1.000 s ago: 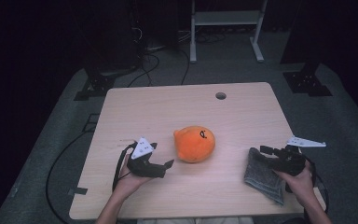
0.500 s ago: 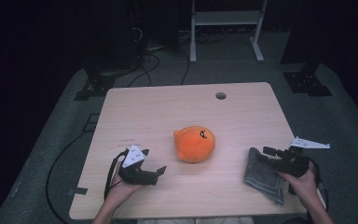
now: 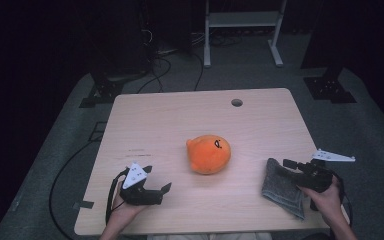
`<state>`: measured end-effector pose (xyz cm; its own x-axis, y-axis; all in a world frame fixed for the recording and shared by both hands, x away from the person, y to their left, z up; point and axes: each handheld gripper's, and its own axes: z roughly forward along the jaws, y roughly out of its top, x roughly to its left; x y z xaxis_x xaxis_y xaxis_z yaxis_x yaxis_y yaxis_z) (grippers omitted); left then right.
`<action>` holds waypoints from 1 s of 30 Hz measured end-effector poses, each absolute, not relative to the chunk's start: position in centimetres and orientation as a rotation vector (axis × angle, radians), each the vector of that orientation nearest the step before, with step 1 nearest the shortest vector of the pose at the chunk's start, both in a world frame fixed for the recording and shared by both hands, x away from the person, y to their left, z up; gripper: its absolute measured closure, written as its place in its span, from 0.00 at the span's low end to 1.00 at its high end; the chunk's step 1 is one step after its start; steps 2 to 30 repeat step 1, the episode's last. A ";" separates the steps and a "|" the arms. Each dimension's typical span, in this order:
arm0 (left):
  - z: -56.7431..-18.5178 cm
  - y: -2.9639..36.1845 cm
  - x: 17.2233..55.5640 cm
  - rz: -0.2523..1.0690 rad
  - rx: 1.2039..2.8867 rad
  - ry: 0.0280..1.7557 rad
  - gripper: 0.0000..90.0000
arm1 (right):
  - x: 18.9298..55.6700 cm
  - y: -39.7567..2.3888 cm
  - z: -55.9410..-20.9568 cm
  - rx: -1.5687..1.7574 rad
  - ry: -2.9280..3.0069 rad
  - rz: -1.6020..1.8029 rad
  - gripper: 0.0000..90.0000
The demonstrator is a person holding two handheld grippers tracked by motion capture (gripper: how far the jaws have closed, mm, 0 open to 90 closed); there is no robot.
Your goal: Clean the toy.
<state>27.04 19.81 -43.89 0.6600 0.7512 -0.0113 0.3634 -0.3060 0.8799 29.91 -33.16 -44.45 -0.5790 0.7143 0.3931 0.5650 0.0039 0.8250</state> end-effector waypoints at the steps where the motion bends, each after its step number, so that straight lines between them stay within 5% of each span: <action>1: -43.9 19.8 27.0 0.507 1.915 0.875 0.10 | 29.9 -33.2 -44.5 1.371 2.116 1.638 0.39; 30: -43.9 19.8 27.0 0.507 1.915 0.875 0.10 | 29.9 -33.2 -44.5 1.371 2.116 1.638 0.39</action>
